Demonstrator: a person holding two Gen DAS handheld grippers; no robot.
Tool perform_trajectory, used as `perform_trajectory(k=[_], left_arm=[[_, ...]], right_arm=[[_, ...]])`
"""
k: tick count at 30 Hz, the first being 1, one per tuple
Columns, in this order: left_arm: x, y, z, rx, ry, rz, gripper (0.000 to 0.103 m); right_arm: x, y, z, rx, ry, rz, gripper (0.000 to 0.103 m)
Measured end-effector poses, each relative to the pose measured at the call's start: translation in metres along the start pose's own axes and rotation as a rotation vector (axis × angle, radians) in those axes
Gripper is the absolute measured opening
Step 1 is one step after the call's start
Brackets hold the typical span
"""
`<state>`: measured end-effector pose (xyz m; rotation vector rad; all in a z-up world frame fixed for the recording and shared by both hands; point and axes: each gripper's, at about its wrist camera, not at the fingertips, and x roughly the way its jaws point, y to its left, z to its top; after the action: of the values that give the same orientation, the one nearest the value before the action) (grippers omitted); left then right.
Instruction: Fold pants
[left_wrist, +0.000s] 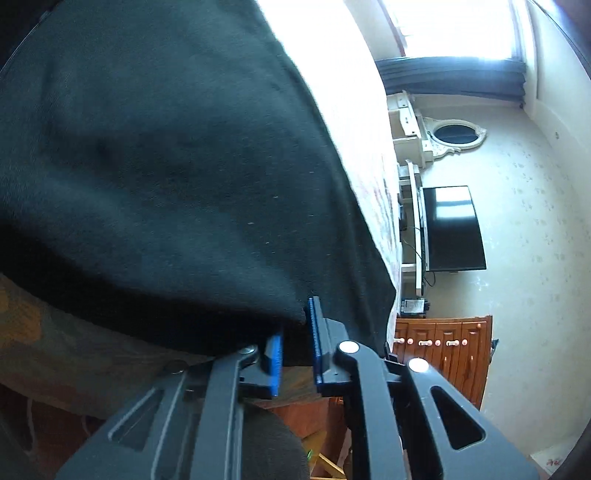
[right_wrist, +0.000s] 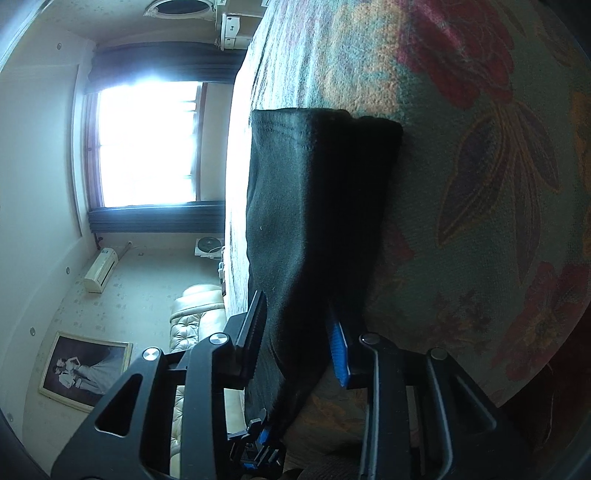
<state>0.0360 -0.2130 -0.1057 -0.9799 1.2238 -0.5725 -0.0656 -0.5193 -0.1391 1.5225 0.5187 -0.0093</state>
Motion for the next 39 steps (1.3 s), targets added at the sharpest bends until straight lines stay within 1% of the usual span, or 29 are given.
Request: perform_trajectory(k=[1, 2, 5, 10, 15, 17, 21, 22, 25, 27, 28, 29, 30, 31, 32, 33, 34, 35, 36, 37, 38, 39], left_arm=[[0.000, 0.004, 0.000, -0.020, -0.005, -0.019, 0.009], [0.000, 0.005, 0.000, -0.019, -0.007, -0.020, 0.008], [0.000, -0.004, 0.000, 0.042, -0.016, 0.004, 0.008], [-0.007, -0.014, -0.002, 0.090, -0.033, 0.011, 0.007], [-0.020, -0.034, -0.007, 0.205, -0.070, 0.019, 0.007], [-0.020, -0.033, -0.008, 0.202, -0.055, 0.022, 0.007], [-0.008, -0.014, -0.009, 0.139, 0.007, 0.058, 0.007], [-0.003, -0.009, -0.009, 0.124, 0.024, 0.068, 0.007], [-0.003, -0.001, -0.008, 0.089, 0.027, 0.049, 0.007], [-0.002, -0.005, -0.009, 0.103, 0.040, 0.054, 0.009], [-0.003, -0.009, -0.010, 0.115, 0.050, 0.046, 0.012], [-0.002, -0.013, -0.011, 0.130, 0.067, 0.038, 0.016], [-0.001, -0.017, -0.014, 0.148, 0.091, 0.032, 0.018], [-0.001, -0.022, -0.017, 0.171, 0.117, 0.023, 0.024], [0.000, -0.029, -0.022, 0.203, 0.146, 0.013, 0.035], [-0.001, -0.035, -0.024, 0.244, 0.169, 0.007, 0.043], [-0.004, -0.041, -0.025, 0.290, 0.178, 0.002, 0.062], [-0.010, -0.049, -0.025, 0.343, 0.169, 0.001, 0.079], [-0.017, -0.056, -0.023, 0.399, 0.138, 0.008, 0.081], [-0.026, -0.065, -0.020, 0.461, 0.092, 0.024, 0.082], [-0.036, -0.073, -0.016, 0.529, 0.039, 0.053, 0.086], [-0.047, -0.079, -0.011, 0.590, -0.021, 0.098, 0.087]], right_arm=[[0.000, -0.001, 0.000, -0.002, 0.001, -0.011, 0.020], [0.000, -0.003, 0.000, -0.005, 0.003, -0.019, 0.013], [-0.002, -0.003, 0.000, -0.023, -0.001, -0.025, 0.008], [-0.007, 0.013, -0.003, -0.086, -0.008, -0.031, 0.007], [-0.016, 0.026, -0.008, -0.133, -0.003, -0.020, 0.007], [-0.019, 0.023, -0.008, -0.127, -0.005, -0.027, 0.007], [-0.024, 0.005, -0.006, -0.110, -0.013, -0.071, 0.006], [-0.026, 0.000, -0.005, -0.098, -0.020, -0.069, 0.006], [-0.029, -0.009, -0.001, -0.052, -0.023, -0.027, 0.007], [-0.038, -0.007, 0.005, -0.067, -0.043, -0.044, 0.009], [-0.044, -0.004, 0.008, -0.086, -0.055, -0.066, 0.015], [-0.053, 0.000, 0.011, -0.108, -0.081, -0.090, 0.026], [-0.063, 0.005, 0.015, -0.131, -0.108, -0.109, 0.031], [-0.073, 0.010, 0.021, -0.157, -0.128, -0.126, 0.036], [-0.081, 0.016, 0.027, -0.188, -0.139, -0.140, 0.040], [-0.086, 0.022, 0.034, -0.217, -0.135, -0.148, 0.045], [-0.090, 0.027, 0.044, -0.239, -0.128, -0.149, 0.054], [-0.094, 0.032, 0.053, -0.264, -0.125, -0.144, 0.059], [-0.095, 0.038, 0.064, -0.294, -0.111, -0.140, 0.063], [-0.092, 0.043, 0.075, -0.324, -0.073, -0.131, 0.071], [-0.087, 0.047, 0.083, -0.350, -0.045, -0.131, 0.071], [-0.082, 0.050, 0.091, -0.369, -0.022, -0.130, 0.072]])
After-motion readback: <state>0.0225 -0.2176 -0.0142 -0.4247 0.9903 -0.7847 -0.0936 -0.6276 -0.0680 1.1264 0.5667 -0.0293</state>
